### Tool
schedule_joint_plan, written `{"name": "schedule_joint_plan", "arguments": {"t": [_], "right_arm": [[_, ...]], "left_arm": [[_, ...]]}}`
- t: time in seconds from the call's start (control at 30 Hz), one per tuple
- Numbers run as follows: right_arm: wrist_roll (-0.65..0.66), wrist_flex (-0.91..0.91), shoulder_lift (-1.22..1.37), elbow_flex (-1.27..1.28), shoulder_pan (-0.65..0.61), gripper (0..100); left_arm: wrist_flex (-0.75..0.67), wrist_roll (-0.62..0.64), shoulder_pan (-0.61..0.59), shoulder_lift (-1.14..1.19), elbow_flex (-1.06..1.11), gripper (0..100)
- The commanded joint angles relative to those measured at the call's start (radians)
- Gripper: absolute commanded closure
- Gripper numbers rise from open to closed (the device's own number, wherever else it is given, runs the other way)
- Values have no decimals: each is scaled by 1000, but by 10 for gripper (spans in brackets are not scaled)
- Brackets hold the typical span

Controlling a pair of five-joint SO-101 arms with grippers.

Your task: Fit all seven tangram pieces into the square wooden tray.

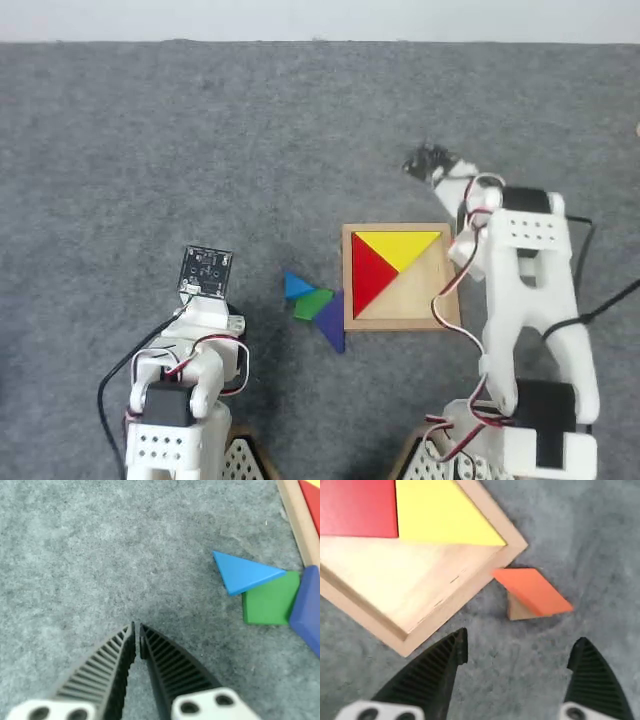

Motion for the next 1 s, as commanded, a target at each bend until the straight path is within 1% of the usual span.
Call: {"name": "schedule_joint_plan", "arguments": {"t": [0.0, 0.13, 0.3, 0.53, 0.8, 0.87, 0.97], "right_arm": [[40, -107, -59, 40, 12, 693], [81, -131, -54, 66, 15, 693], [89, -188, 53, 60, 15, 693], [89, -200, 213, -41, 18, 694], [87, -199, 283, -126, 19, 697], [87, -199, 300, -146, 25, 727], [72, -199, 331, -181, 47, 801]], "left_arm": [[6, -8, -6, -20, -12, 985], [6, -8, -6, -20, -12, 985], [6, -8, -6, -20, -12, 985], [6, -8, -6, -20, -12, 985], [6, -8, -6, -20, -12, 985], [6, -8, -6, -20, -12, 985], [6, -8, -6, -20, -12, 985]]}}
